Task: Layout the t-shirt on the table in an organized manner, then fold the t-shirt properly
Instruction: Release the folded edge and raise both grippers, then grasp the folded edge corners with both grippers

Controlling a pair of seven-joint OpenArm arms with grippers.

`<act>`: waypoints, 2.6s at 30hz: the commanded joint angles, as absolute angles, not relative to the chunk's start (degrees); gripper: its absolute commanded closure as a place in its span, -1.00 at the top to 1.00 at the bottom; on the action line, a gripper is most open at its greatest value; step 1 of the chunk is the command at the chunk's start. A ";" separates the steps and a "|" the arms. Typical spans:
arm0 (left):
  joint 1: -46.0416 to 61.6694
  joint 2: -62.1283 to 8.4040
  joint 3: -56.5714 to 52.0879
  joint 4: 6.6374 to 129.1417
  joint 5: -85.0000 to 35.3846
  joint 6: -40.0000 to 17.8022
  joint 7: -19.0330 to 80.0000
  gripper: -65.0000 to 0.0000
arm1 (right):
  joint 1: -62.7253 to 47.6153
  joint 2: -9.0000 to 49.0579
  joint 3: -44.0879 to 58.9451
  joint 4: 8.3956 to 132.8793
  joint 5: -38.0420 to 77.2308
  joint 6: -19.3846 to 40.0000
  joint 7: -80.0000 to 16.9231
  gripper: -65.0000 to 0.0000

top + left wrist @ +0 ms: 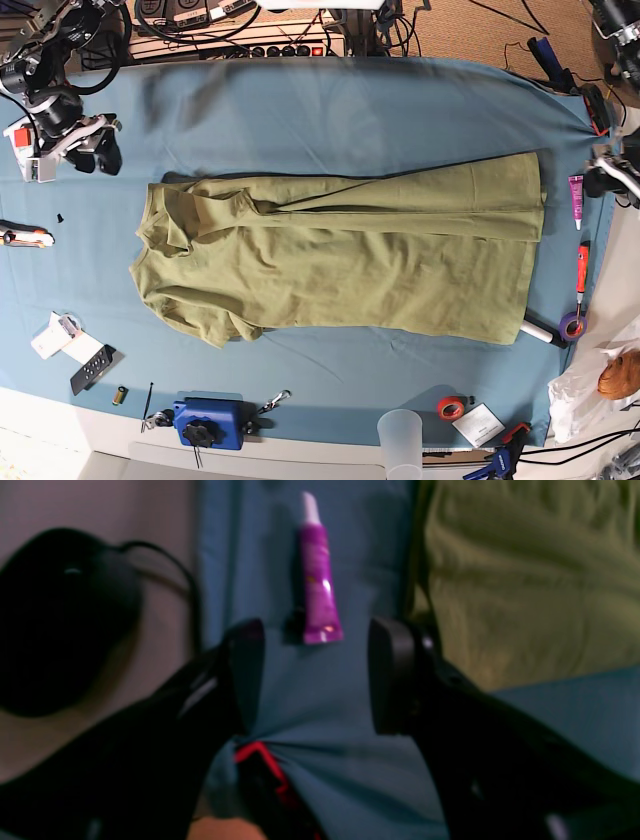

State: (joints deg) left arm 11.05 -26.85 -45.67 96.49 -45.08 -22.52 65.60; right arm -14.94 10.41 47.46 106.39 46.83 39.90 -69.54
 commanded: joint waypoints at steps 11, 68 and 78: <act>10.66 -28.12 -49.25 97.36 -48.82 -25.23 65.60 0.03 | -9.26 11.03 37.47 94.43 46.94 39.09 -63.22 -0.02; 1.23 -19.09 -35.75 79.96 -53.67 -25.54 71.09 -1.00 | -3.79 10.98 37.47 85.82 50.54 40.00 -65.60 -1.00; 1.08 -22.70 -35.86 82.06 -53.67 -25.54 71.02 -1.00 | -3.66 12.03 40.12 85.82 50.57 40.00 -66.54 -1.00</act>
State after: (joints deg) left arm 1.74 -21.54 -35.66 80.95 -52.99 -25.54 71.18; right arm -4.43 10.70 39.72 84.84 49.39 39.55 -67.53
